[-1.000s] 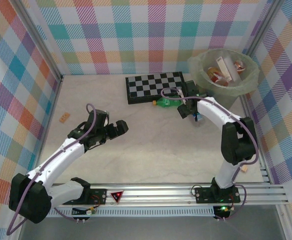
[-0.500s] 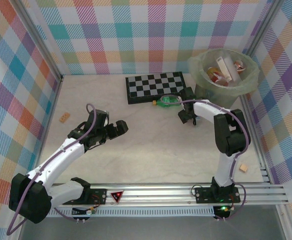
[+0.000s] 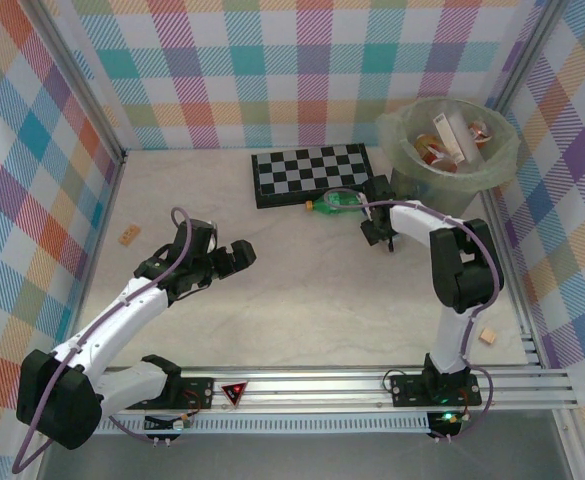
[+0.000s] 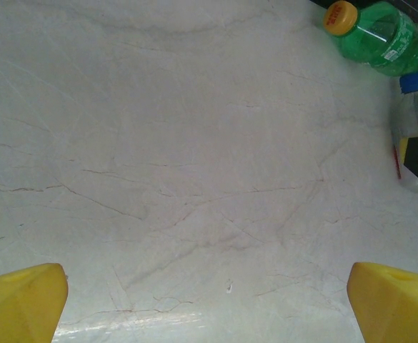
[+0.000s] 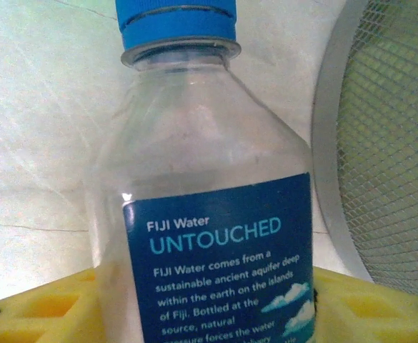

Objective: Put the plastic bottles in the bin

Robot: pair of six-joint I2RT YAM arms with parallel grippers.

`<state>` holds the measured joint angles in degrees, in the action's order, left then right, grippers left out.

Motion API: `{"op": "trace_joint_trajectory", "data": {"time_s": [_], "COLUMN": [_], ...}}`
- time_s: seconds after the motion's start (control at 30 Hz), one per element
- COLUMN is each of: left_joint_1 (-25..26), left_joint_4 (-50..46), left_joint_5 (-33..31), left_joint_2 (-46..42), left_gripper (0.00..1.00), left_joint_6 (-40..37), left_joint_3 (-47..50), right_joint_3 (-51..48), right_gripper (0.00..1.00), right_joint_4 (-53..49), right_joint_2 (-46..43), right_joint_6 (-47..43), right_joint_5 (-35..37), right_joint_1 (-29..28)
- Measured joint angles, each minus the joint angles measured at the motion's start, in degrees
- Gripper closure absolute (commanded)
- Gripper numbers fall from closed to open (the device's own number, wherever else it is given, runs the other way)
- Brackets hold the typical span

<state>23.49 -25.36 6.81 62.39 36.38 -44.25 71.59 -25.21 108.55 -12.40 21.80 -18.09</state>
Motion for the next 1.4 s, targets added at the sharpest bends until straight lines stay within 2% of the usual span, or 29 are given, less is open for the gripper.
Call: {"op": "trace_joint_trajectory", "data": {"time_s": [0.27, 0.47, 0.63, 0.8, 0.97, 1.13, 1.4], "left_joint_1": [0.0, 0.0, 0.0, 0.0, 0.0, 0.0, 0.0], "left_joint_4": [0.07, 0.2, 0.5, 1.11, 1.77, 1.75, 1.51], "left_joint_5": [0.09, 0.11, 0.15, 0.24, 0.87, 1.09, 1.05], "left_joint_2": [0.98, 0.98, 1.01, 1.38, 1.53, 1.49, 0.09], "left_gripper": [0.0, 0.0, 0.0, 0.0, 0.0, 0.0, 0.0], "left_joint_6": [0.0, 0.02, 0.04, 0.09, 0.22, 0.22, 0.24], "left_joint_3": [0.0, 0.0, 0.0, 0.0, 0.0, 0.0, 0.0], "right_joint_3": [-0.42, 3.21, 13.46, 27.89, 40.04, 46.49, 61.88], "right_gripper": [0.5, 0.53, 0.54, 0.55, 0.55, 0.55, 0.53], "right_joint_4": [-3.67, -10.86, -16.41, -19.61, -21.38, -21.64, -26.82], "right_joint_2": [-5.33, -14.29, -22.93, -25.44, -21.24, -13.49, 2.01], "right_joint_6": [1.55, 2.62, 3.17, 1.99, 0.48, -0.39, 1.27], "right_joint_5": [-2.29, -5.77, -8.83, -7.5, -4.37, -3.89, -7.26], "right_joint_1": [-2.32, -3.89, -4.07, -2.56, 5.51, 12.74, 14.34]}}
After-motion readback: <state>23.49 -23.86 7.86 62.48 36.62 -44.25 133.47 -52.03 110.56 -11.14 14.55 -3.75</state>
